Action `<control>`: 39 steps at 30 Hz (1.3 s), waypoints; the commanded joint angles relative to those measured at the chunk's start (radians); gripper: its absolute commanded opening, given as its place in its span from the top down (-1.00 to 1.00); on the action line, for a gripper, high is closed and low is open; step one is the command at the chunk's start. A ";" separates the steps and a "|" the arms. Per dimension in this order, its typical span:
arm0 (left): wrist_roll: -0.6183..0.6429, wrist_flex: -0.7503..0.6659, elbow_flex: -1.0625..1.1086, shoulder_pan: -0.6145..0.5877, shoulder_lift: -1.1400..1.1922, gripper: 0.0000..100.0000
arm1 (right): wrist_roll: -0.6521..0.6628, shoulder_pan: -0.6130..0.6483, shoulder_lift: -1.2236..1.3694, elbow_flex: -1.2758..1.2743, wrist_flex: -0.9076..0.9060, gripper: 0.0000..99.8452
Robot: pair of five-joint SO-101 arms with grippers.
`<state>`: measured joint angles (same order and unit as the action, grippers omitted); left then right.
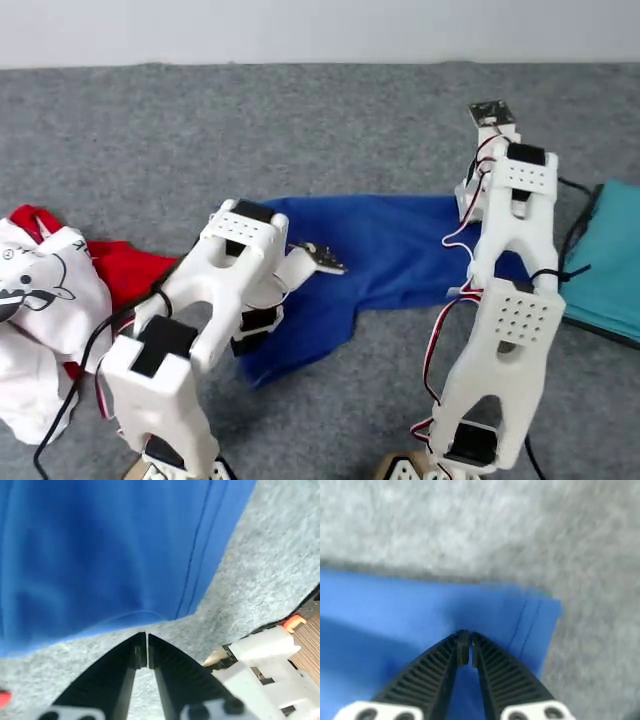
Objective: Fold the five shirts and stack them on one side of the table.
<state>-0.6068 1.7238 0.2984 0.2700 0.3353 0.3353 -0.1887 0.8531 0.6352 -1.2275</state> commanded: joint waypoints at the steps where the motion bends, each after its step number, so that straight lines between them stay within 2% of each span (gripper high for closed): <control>1: -0.012 0.008 0.022 0.005 0.034 0.97 | 0.008 -0.033 0.001 0.012 0.107 0.95; 6: -0.052 0.008 0.058 -0.018 0.098 0.97 | 0.118 -0.045 0.010 0.012 0.203 0.96; 9: -0.068 0.008 0.054 -0.066 0.106 0.97 | 0.124 -0.053 0.002 0.017 0.202 0.96; 14: -0.048 0.034 -0.016 -0.069 0.011 0.97 | 0.120 -0.042 -0.030 0.124 0.008 0.96; 19: 0.015 0.034 -0.059 0.086 -0.198 0.97 | 0.120 -0.025 -0.033 0.198 -0.143 0.96; 24: 0.097 0.005 -0.079 0.203 -0.236 0.97 | 0.120 -0.018 -0.004 0.203 -0.160 0.96; 30: 0.155 -0.147 -0.076 0.203 -0.118 0.97 | 0.124 -0.021 0.079 0.204 -0.071 0.96; 36: 0.149 -0.164 -0.077 0.173 0.106 0.97 | 0.124 -0.022 0.099 0.204 0.002 0.96; 39: 0.138 -0.160 -0.073 0.135 0.137 0.97 | 0.124 -0.024 0.101 0.224 0.027 0.96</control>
<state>-0.4580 1.5735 0.2279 0.4419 0.4442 0.4488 -0.2194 0.9559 0.7825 -1.2398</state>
